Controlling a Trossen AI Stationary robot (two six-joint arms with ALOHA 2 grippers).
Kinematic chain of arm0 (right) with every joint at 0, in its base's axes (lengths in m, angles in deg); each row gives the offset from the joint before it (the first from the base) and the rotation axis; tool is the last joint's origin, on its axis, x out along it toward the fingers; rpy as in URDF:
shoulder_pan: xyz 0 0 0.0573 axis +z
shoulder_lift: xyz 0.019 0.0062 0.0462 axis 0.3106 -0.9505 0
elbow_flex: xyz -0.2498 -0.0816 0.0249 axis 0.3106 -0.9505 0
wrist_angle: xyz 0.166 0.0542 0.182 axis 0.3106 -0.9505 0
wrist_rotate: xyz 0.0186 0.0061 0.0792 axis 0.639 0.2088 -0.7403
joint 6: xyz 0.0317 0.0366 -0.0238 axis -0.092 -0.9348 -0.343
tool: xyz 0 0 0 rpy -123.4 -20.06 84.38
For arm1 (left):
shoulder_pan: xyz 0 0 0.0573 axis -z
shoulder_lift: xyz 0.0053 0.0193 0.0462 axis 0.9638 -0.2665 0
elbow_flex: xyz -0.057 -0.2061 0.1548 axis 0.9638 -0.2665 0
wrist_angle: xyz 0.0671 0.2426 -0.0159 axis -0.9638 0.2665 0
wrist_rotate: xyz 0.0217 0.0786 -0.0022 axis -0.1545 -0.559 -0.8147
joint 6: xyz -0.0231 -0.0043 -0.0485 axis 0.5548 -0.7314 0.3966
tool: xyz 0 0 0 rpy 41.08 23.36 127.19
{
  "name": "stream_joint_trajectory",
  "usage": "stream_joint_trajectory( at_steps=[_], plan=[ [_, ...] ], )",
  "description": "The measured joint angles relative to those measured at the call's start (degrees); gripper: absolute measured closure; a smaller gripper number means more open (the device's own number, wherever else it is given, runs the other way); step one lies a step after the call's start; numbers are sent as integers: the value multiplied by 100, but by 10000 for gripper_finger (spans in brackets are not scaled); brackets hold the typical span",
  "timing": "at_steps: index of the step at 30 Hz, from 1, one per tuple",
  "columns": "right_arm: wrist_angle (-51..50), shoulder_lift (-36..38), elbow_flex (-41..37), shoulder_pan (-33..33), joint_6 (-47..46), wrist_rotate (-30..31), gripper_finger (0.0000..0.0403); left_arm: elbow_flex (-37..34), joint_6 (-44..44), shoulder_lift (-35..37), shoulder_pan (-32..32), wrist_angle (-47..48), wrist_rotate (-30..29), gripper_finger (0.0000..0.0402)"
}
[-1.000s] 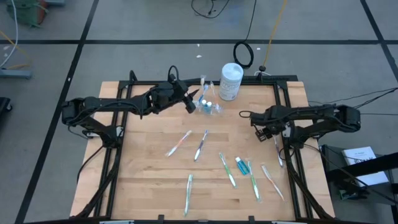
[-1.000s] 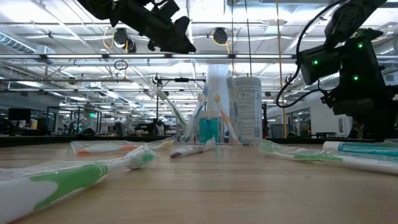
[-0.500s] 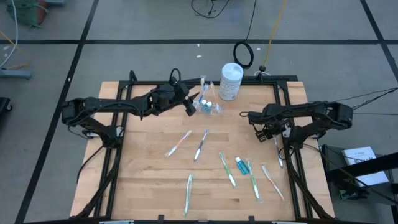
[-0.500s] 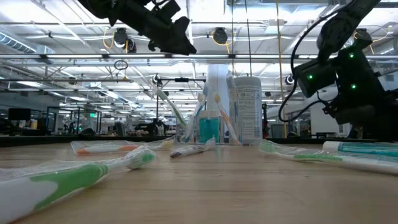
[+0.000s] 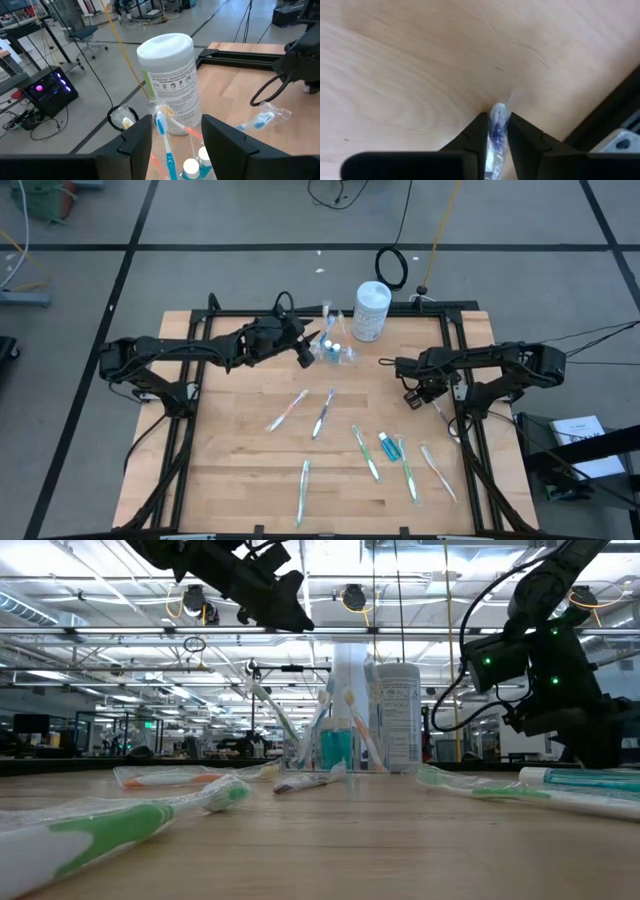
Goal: Pick & Place toothbrushing station
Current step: Put the purple toothbrush into the transparent organizer
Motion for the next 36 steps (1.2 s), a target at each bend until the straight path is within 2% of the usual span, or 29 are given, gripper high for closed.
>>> stream_joint_trajectory(
  at_steps=[4, 10, 13, 17, 21, 24, 28, 36],
  plan=[
    [103, 6, 0, 0, 257, 3, 356, 0, -54, 0, 0, -2, 0, 224],
    [276, 204, 37, 96, 297, -30, 348, 0, -589, 1, 0, 38, -23, 224],
    [487, 430, 236, 251, 446, -123, 352, 0, -783, 2, 0, 164, -250, 224],
    [1090, 772, 468, 424, 596, -106, 355, 0, -985, 11, 0, 268, -831, 224],
    [2381, 1095, 536, 516, 1042, -33, 354, 0, -1108, 136, 0, 586, -943, 224],
    [3766, 1132, 535, 544, 1480, 279, 354, -7, -1110, 268, 1, 927, -772, 224],
    [5602, 1014, 540, 558, 2271, 319, 355, -4, -989, 382, 4, 1157, -698, 224],
    [7521, 740, 527, 643, 2931, 307, 355, -4, -880, 386, 4, 1246, -692, 224]
  ],
)
